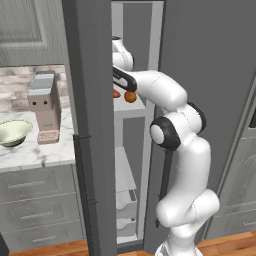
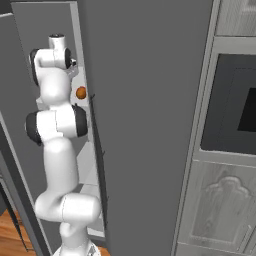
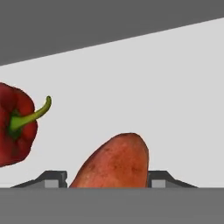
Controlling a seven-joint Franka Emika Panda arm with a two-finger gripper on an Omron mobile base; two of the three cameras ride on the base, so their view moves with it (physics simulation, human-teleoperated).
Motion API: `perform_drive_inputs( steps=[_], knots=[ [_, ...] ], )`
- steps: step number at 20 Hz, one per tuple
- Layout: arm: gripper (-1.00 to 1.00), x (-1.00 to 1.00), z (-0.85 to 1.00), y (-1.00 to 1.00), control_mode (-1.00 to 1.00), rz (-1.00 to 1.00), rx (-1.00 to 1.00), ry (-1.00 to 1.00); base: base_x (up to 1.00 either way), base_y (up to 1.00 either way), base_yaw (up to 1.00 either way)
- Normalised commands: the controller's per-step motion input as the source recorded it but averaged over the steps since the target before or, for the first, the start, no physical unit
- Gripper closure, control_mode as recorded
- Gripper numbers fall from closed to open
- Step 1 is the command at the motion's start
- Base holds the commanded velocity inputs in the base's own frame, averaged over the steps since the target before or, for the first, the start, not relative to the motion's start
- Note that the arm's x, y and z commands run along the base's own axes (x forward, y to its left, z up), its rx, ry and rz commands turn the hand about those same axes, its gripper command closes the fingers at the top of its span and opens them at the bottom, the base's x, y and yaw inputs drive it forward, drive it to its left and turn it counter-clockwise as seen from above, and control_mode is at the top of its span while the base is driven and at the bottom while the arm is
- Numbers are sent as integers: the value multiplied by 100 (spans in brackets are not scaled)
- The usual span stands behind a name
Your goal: Take the sweet potato, bell pepper, and mango from the freezer and place them in the bowl on the counter.
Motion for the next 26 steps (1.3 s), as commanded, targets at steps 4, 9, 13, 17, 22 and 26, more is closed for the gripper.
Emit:
perform_drive_inputs(
  steps=[4, 9, 13, 17, 22, 26],
  knots=[
    [100, -67, 0, 1, -100, 0, 0, -11, 0, 0, 0],
    [100, -27, 0, -1, -100, 0, 0, -12, 0, 0, 0],
    [100, -26, 1, -16, -100, 0, 0, -12, 0, 0, 0],
    [100, -67, 12, -1, -100, 0, 0, -10, 0, 0, 0],
    [100, -72, 27, -4, -100, 0, 0, -1, 0, 0, 0],
    [100, -64, 17, -39, -100, 0, 0, 0, 0, 0, 0]
  ],
)
